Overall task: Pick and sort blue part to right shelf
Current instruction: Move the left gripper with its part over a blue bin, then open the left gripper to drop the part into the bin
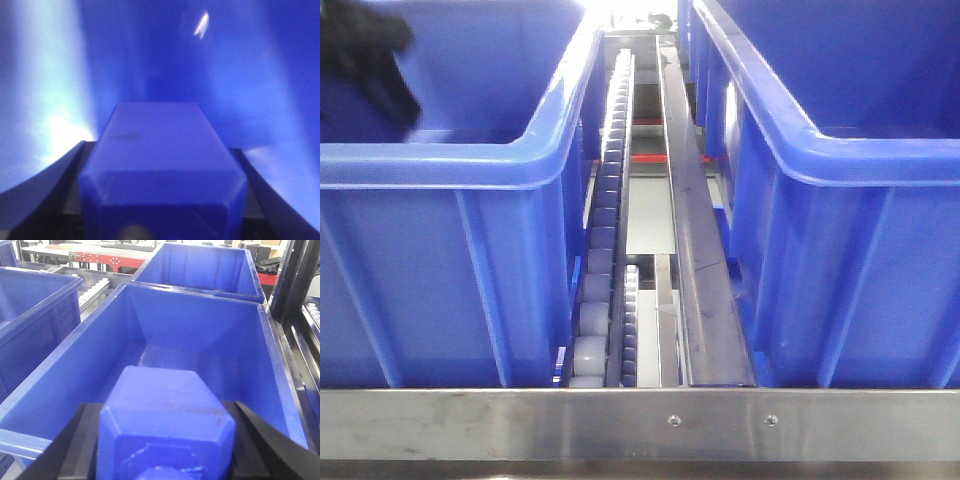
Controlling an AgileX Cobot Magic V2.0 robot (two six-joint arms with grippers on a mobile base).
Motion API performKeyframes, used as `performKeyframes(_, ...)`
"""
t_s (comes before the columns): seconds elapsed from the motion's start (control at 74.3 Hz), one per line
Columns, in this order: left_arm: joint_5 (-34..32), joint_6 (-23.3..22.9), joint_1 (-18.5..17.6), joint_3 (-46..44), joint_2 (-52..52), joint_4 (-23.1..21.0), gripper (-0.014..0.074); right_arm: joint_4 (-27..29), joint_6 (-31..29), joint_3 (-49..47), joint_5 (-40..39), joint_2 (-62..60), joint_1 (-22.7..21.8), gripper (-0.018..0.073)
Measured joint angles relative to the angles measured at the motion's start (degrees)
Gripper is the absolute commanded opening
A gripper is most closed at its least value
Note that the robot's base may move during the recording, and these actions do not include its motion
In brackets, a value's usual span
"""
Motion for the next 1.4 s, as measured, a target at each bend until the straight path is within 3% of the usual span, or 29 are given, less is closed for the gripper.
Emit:
performKeyframes(0.337, 0.0, 0.0, 0.2, -2.3, 9.1, 0.0, 0.0326, 0.0, 0.0, 0.0, 0.0, 0.0, 0.0, 0.0336)
performKeyframes(0.404, 0.1, 0.0, 0.2, -2.8, 9.4, 0.0, 0.0369, 0.0, 0.0, 0.0, 0.0, 0.0, 0.0, 0.0336)
performKeyframes(0.619, 0.4, 0.0, 0.2, -3.4, 9.4, 0.0, 0.0629, 0.0, 0.0, 0.0, 0.0, 0.0, 0.0, 0.0336)
performKeyframes(0.835, 0.7, 0.0, 0.2, -3.5, 9.4, 0.0, 0.0649, 0.0, 0.0, 0.0, 0.0, 0.0, 0.0, 0.0336)
performKeyframes(0.969, 4.3, 0.0, 0.2, -5.4, 8.8, 0.0, 0.0580, 0.0, 0.0, 0.0, 0.0, 0.0, 0.0, 0.0336)
performKeyframes(1.077, 6.9, 0.0, 0.2, -6.8, 5.1, 0.0, 0.0428, 0.0, 0.0, 0.0, 0.1, 0.0, 0.0, 0.0336)
performKeyframes(1.252, 7.6, 0.0, 0.2, -4.2, -7.2, 0.0, 0.0204, 0.0, 0.0, -0.6, 0.5, 0.8, 0.0, 0.0336)
performKeyframes(1.4, 6.4, 0.0, 0.2, 1.9, -18.0, 0.0, 0.0123, 0.0, 1.9, -4.0, 2.3, 7.3, 0.0, 0.0336)
